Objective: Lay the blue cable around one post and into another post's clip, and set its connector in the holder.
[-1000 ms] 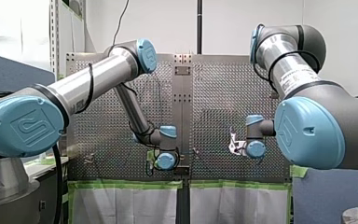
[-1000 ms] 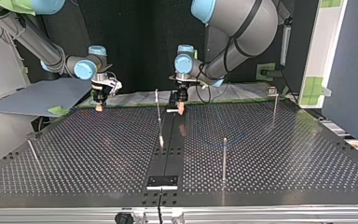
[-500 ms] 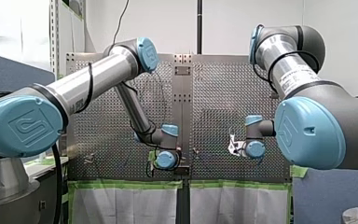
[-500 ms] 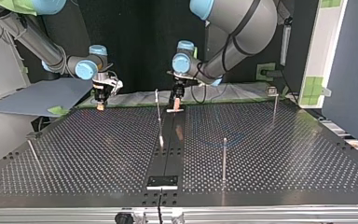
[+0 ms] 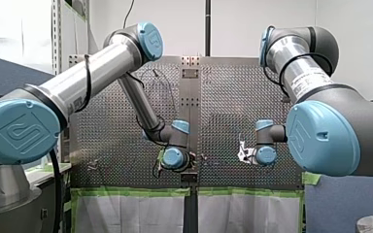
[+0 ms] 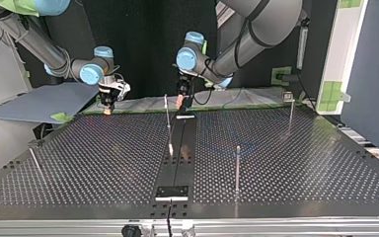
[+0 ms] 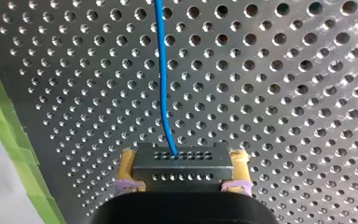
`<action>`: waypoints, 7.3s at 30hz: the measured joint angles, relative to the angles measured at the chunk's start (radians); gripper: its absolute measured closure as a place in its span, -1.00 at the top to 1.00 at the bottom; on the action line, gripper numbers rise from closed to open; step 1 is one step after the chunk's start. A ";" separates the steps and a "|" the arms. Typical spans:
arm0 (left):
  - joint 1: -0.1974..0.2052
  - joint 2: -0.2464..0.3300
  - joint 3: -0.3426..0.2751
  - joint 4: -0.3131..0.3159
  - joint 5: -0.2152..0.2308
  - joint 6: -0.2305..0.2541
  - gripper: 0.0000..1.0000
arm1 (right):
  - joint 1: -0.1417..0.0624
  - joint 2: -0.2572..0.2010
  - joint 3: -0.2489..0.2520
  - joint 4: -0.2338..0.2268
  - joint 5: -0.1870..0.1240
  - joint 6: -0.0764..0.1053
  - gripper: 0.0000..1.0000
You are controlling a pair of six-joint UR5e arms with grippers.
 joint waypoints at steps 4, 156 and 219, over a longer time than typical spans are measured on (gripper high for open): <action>-0.013 0.028 -0.001 -0.016 -0.009 0.006 1.00 | 0.000 0.000 0.001 0.009 0.000 0.000 -0.25; 0.103 0.651 -0.197 -0.359 -0.350 -0.510 1.00 | 0.006 0.010 0.000 0.014 -0.046 0.028 -0.25; 0.268 0.829 -0.227 -0.261 -0.154 -0.819 1.00 | 0.023 0.011 -0.002 0.013 -0.051 0.020 -0.25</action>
